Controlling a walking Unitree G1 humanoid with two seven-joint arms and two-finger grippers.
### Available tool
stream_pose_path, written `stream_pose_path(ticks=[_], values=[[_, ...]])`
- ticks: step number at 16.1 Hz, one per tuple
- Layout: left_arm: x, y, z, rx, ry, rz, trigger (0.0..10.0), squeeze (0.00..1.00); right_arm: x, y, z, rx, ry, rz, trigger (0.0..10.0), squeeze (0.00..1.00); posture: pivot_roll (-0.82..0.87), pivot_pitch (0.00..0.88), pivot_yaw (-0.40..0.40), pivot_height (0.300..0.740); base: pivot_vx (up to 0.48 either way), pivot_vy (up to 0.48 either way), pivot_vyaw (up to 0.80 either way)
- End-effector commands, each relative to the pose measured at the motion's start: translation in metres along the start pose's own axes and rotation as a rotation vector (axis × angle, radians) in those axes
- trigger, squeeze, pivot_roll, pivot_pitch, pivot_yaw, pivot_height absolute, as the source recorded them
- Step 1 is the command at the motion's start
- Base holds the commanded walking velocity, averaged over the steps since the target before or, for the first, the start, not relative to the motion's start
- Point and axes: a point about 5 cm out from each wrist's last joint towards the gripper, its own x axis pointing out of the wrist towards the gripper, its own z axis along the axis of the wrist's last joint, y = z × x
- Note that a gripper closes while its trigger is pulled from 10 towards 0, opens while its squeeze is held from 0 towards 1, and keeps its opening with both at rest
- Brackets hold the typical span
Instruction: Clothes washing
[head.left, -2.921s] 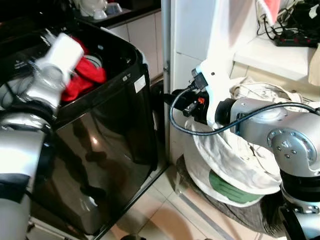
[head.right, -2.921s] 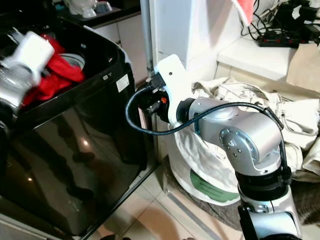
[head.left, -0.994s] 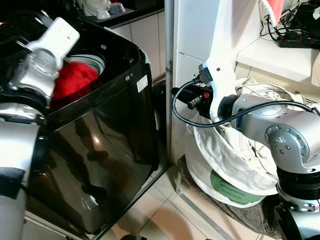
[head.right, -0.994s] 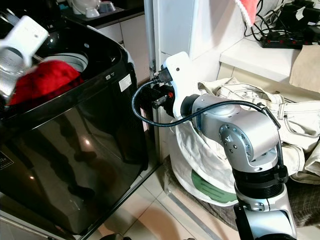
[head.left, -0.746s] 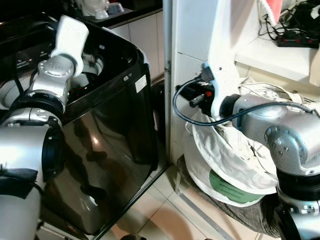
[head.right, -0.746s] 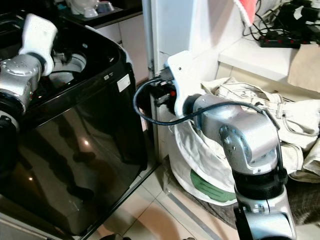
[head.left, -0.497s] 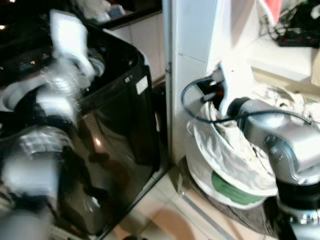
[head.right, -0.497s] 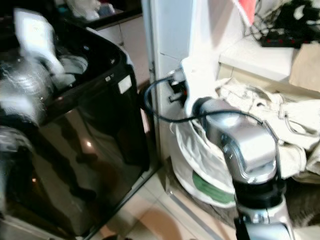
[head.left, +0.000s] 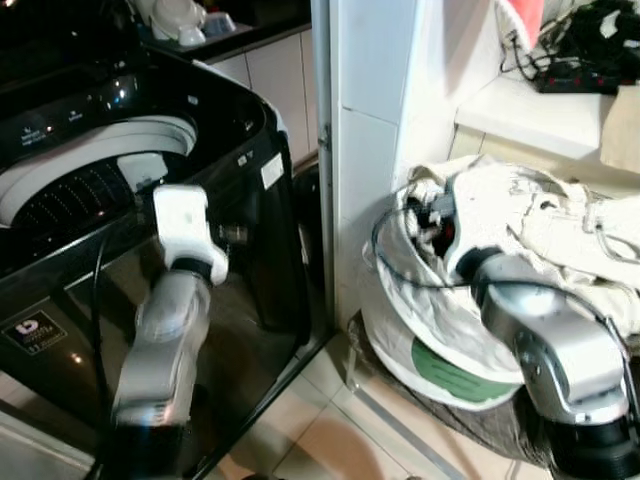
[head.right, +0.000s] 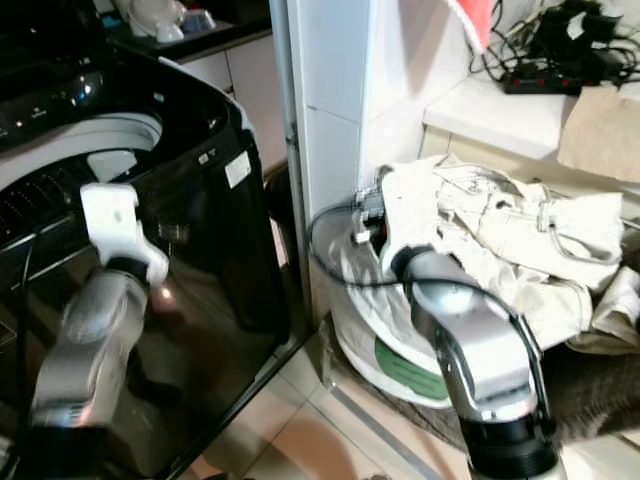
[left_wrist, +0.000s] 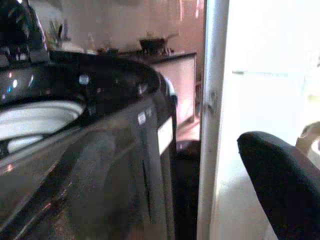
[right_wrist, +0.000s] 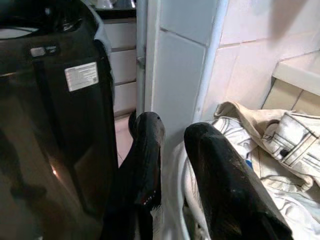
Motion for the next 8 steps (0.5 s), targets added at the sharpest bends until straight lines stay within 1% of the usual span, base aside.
stream_pose_path(ticks=[1,2,4,5,7,8], values=[[-0.005,-0.002,0.004,-0.017,0.013,0.009,10.0,0.0,-0.001,0.005,0.001,-0.01,-0.02,0.03,10.0,0.0,-0.09,0.0,0.059,0.74,0.326,0.0,0.0],[-0.011,-0.004,0.005,-0.026,0.023,0.019,10.0,0.0,-0.001,0.007,0.001,-0.004,-0.023,0.045,10.0,0.0,-0.08,0.0,0.049,0.74,0.345,0.0,0.0],[-0.016,-0.007,0.008,-0.03,0.031,0.017,10.0,0.0,-0.001,0.009,-0.001,-0.003,-0.022,0.06,10.0,0.0,-0.08,0.0,0.043,0.74,0.345,0.0,0.0],[-0.017,-0.01,0.01,-0.047,0.043,0.013,10.0,0.0,0.0,0.01,-0.005,0.01,0.002,0.066,10.0,0.0,-0.08,0.0,0.04,0.74,0.356,0.0,0.0],[-0.017,-0.011,0.014,-0.025,0.043,0.007,10.0,0.0,0.0,0.01,-0.007,0.022,0.011,0.078,10.0,0.0,-0.08,0.0,0.042,0.74,0.36,0.0,-0.8],[-0.016,-0.011,0.015,-0.016,0.044,0.012,10.0,0.0,-0.001,0.01,-0.007,0.016,0.007,0.076,10.0,0.0,-0.09,0.0,0.045,0.74,0.356,0.0,0.0]])
